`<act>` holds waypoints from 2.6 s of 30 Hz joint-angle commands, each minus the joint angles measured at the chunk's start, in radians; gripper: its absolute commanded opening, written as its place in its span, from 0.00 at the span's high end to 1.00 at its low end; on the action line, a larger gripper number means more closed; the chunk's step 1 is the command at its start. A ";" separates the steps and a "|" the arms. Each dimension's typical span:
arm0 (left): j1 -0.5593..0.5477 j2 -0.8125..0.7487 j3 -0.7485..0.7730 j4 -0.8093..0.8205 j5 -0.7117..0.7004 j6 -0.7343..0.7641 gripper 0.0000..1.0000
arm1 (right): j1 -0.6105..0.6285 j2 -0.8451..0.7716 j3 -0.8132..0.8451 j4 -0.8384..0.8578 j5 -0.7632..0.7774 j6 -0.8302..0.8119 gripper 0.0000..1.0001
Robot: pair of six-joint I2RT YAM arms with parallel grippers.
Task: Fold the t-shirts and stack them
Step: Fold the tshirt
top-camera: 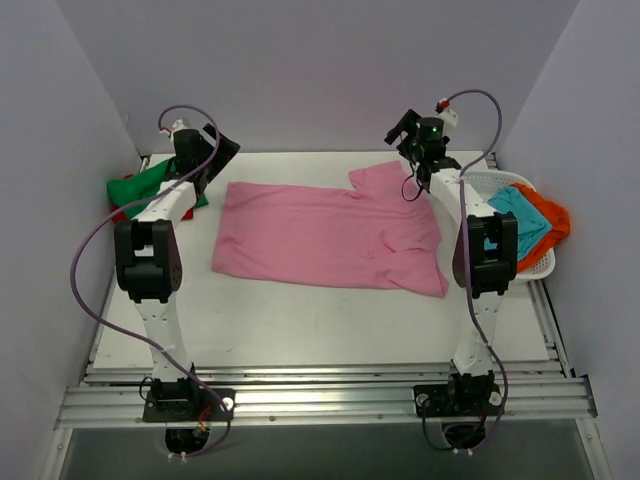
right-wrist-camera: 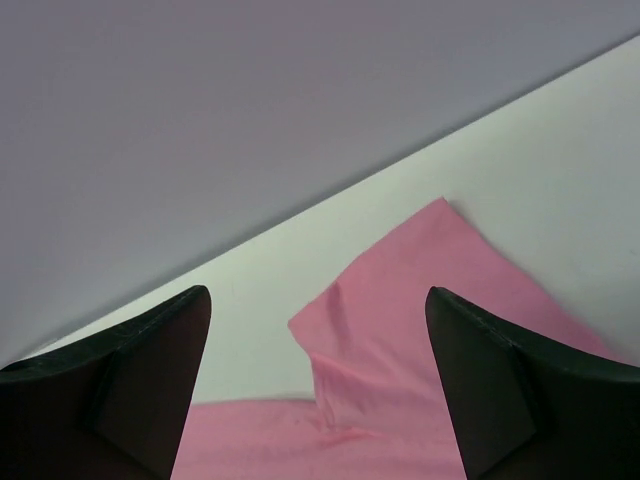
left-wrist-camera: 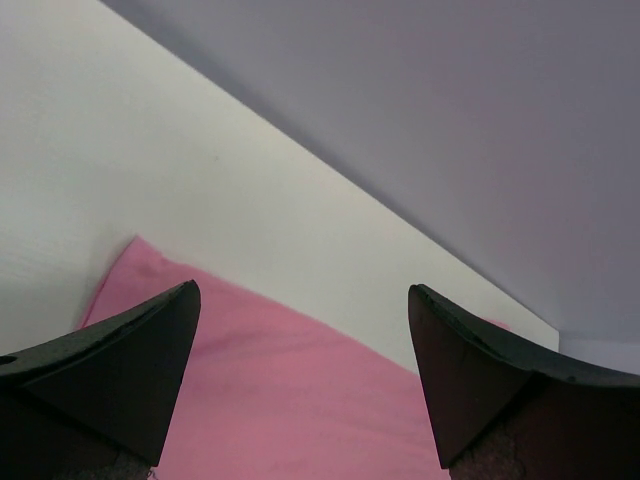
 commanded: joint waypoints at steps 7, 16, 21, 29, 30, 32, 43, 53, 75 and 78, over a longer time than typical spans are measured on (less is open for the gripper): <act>0.029 0.163 0.143 -0.004 0.046 0.008 0.06 | -0.037 0.284 0.248 -0.133 0.020 -0.038 0.16; 0.034 0.209 0.161 0.020 0.063 0.010 0.06 | -0.068 0.427 0.370 -0.113 -0.015 -0.029 0.16; 0.034 0.206 0.154 0.028 0.066 0.008 0.06 | -0.074 0.447 0.376 -0.087 -0.018 -0.023 0.15; 0.032 0.200 0.143 0.040 0.071 0.004 0.06 | -0.082 0.512 0.449 -0.064 -0.059 -0.012 0.15; 0.034 0.200 0.140 0.042 0.072 0.004 0.06 | -0.082 0.529 0.466 -0.065 -0.072 -0.009 0.15; 0.034 0.197 0.132 0.046 0.069 0.002 0.06 | -0.080 0.571 0.512 -0.072 -0.089 0.009 0.15; 0.034 0.217 0.131 0.056 0.065 -0.001 0.06 | -0.053 0.641 0.558 -0.032 -0.118 0.029 0.23; 0.034 0.232 0.129 0.069 0.066 -0.008 0.06 | -0.050 0.664 0.577 -0.024 -0.145 0.026 0.58; 0.066 0.163 0.098 -0.035 0.002 0.008 0.04 | -0.056 0.623 0.499 -0.007 -0.141 0.002 0.98; 0.064 0.125 0.081 -0.041 0.003 0.013 0.04 | -0.057 0.621 0.491 -0.001 -0.139 0.003 0.99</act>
